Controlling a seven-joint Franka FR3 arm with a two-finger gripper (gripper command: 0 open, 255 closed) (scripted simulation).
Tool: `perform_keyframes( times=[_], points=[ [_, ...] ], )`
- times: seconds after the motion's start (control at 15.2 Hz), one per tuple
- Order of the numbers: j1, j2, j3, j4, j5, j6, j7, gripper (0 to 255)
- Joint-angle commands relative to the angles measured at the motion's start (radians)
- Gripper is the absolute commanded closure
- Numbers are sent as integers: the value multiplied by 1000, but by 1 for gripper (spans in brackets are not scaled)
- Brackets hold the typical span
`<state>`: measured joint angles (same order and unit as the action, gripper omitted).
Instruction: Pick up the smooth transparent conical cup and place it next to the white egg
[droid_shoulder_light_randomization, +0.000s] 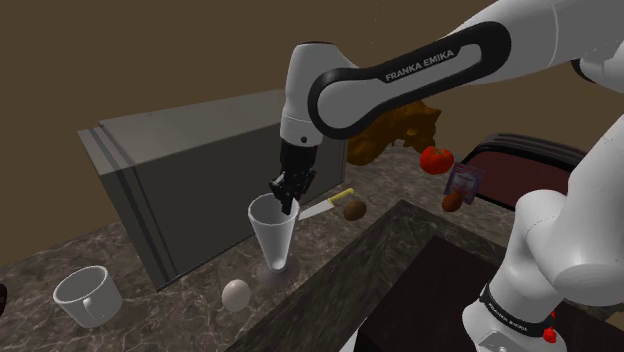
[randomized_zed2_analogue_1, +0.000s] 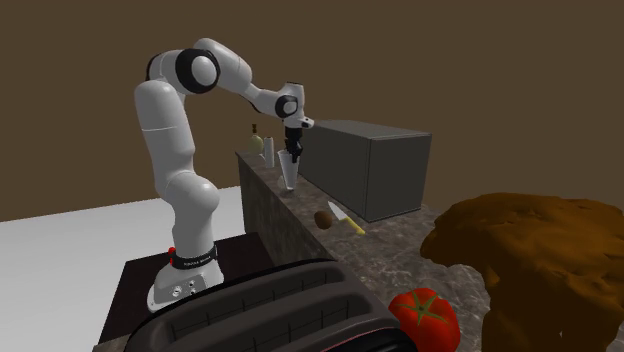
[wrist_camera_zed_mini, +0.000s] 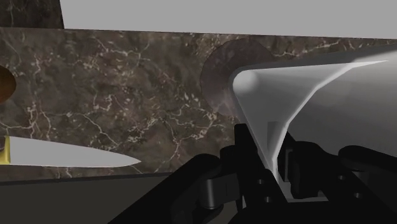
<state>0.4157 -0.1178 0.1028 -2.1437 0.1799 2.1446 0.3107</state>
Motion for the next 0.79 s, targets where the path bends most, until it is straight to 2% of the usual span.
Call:
perform_keyframes(
  times=[0.0,0.53,0.59,0.73],
  points=[
    [1,6,1,-20,2,27,-3,255],
    [1,7,1,-22,3,31,-4,255],
    [1,7,1,-22,3,31,-4,0],
    [1,7,1,-23,3,31,-4,0]
  ],
)
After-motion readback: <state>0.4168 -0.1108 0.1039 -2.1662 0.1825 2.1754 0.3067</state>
